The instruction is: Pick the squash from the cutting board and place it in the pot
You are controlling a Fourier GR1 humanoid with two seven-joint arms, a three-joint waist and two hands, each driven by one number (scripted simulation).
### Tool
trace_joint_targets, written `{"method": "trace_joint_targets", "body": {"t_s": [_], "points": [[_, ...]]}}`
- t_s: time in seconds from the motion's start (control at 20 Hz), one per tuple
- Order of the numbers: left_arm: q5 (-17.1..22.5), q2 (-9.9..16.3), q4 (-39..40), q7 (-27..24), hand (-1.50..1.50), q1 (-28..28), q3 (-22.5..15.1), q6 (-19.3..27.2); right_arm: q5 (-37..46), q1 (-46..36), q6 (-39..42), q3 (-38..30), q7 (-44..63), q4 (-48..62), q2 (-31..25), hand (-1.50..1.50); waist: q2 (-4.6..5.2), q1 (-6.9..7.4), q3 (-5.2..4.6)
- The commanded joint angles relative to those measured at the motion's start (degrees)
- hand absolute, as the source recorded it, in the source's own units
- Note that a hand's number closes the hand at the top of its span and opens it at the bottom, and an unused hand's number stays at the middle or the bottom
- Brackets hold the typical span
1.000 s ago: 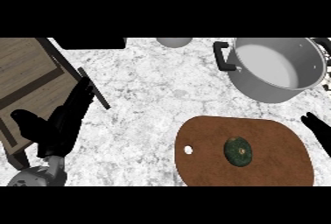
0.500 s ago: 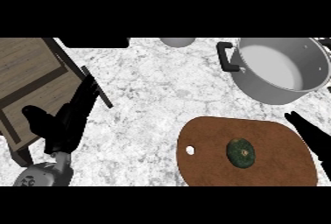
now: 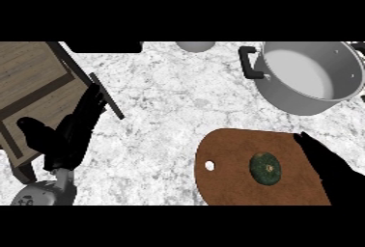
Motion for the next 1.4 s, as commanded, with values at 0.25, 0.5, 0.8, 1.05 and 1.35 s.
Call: {"method": "trace_joint_targets", "body": {"t_s": [0.25, 0.5, 0.8, 1.05, 1.35], "points": [[-0.50, -0.47, -1.79, 2.29, 0.00, 0.79, 2.00, -2.18, 11.59, 0.95, 1.38, 4.40, 3.04, 2.46, 10.01, -1.50, -0.06, -0.02, 0.02], [-1.16, -1.98, 0.54, 1.11, 0.00, -1.48, 2.15, -2.72, 11.93, -1.56, 4.22, 4.66, 6.71, 4.80, 14.47, -1.50, -0.01, -0.18, 0.00], [-3.59, -3.74, -1.07, 0.56, 0.00, 0.80, 0.17, -1.52, 15.16, -5.62, 6.78, 3.71, 9.66, 11.24, 18.65, -1.50, -0.01, 0.14, -0.01], [-1.84, -1.25, -0.30, 1.80, 0.00, -1.24, 4.47, -3.78, 12.95, -6.05, 7.63, -1.51, 1.47, 18.79, 18.26, -1.50, 0.07, 0.08, 0.03], [-4.70, -4.83, -0.73, -0.30, 0.00, 1.56, 1.27, -2.33, 15.57, -6.06, 11.00, 1.13, 2.18, 22.49, 20.69, -1.50, 0.05, 0.12, 0.00]]}}
